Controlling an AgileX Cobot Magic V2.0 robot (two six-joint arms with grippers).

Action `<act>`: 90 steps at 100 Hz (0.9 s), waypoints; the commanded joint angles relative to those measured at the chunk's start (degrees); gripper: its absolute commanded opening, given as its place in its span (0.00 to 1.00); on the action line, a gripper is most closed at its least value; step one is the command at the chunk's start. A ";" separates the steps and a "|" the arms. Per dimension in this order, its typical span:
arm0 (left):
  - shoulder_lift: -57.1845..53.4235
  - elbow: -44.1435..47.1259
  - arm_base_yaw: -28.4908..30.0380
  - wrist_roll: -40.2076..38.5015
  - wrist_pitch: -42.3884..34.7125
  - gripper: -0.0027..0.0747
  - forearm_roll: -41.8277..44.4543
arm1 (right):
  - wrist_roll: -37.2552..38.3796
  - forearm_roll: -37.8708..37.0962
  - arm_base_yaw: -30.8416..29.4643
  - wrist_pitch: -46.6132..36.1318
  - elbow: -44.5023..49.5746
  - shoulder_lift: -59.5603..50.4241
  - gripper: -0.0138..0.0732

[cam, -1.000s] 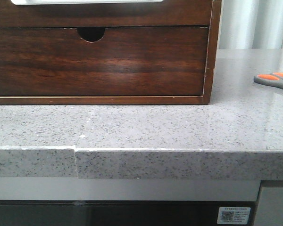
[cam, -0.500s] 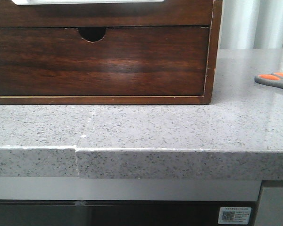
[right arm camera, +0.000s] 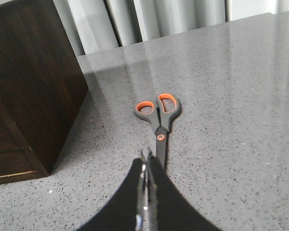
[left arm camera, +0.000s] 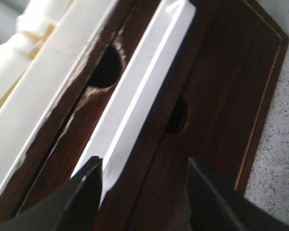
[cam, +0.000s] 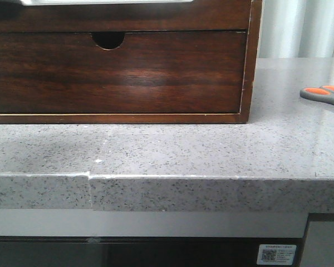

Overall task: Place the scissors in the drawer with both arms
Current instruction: 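Pull the drawer open toward the robot with the left gripper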

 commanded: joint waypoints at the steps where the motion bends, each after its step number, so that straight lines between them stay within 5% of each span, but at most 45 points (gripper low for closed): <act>1: 2.82 -4.61 -0.84 -0.31 -3.73 0.51 2.65 | -0.46 0.39 -0.17 -4.18 -2.09 1.01 0.08; 59: 10.48 -10.97 -0.84 1.15 -3.53 0.50 8.79 | -0.46 0.39 -0.17 -4.17 -2.09 1.01 0.08; 90: 10.93 -10.97 -0.84 1.15 -1.28 0.09 10.66 | -0.46 0.39 -0.17 -4.17 -2.09 1.01 0.08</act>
